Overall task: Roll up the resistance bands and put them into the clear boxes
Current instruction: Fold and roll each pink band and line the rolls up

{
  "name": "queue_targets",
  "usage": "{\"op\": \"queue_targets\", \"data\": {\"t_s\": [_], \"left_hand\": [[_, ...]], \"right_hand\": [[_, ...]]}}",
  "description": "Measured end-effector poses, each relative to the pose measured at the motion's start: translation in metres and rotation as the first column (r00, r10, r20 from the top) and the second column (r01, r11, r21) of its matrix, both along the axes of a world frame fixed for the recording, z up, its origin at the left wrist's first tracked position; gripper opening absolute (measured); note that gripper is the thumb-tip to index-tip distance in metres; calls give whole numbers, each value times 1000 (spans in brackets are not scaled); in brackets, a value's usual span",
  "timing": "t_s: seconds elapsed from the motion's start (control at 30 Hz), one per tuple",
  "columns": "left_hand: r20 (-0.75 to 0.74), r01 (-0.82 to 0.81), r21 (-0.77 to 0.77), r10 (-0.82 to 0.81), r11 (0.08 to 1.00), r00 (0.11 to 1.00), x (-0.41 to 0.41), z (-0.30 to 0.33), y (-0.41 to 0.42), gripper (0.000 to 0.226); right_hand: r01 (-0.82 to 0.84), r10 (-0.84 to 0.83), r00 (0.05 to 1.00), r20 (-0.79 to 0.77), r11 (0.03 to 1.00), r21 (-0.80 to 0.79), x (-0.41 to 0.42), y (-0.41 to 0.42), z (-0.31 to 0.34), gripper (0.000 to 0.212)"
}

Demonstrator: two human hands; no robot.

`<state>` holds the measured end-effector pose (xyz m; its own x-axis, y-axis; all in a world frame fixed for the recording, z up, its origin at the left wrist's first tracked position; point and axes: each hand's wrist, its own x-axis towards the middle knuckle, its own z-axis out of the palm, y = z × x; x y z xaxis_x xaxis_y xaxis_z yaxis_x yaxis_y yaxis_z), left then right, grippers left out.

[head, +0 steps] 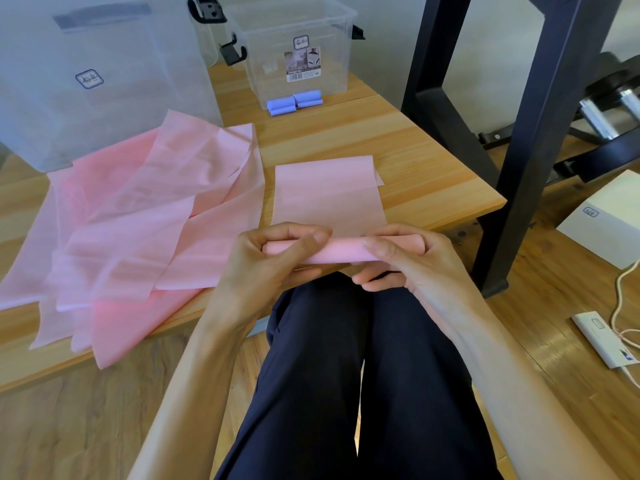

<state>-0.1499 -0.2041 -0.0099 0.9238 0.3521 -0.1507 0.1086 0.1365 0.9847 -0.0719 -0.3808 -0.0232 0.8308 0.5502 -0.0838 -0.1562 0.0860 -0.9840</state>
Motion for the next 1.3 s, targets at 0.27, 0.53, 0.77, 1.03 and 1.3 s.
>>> {"op": "queue_targets", "data": {"t_s": [0.27, 0.53, 0.77, 1.03, 1.3], "left_hand": [[0, 12, -1, -12, 1000, 1000, 0, 2, -2, 28], [22, -29, 36, 28, 999, 999, 0, 4, -6, 18], [23, -51, 22, 50, 998, 998, 2, 4, -5, 17], [12, 18, 13, -18, 1000, 1000, 1, 3, -5, 14], [9, 50, -7, -50, 999, 999, 1, 2, -3, 25]], "right_hand": [[54, -54, 998, 16, 999, -3, 1, 0, 1, 30], [102, -102, 994, 27, 995, 3, 1, 1, -1, 31], [50, -50, 999, 12, 999, 20, 2, 3, 0, 30], [93, -92, 995, -36, 995, 30, 1, 2, -1, 32], [119, -119, 993, -4, 993, 5, 1, 0, 1, 29]]}}
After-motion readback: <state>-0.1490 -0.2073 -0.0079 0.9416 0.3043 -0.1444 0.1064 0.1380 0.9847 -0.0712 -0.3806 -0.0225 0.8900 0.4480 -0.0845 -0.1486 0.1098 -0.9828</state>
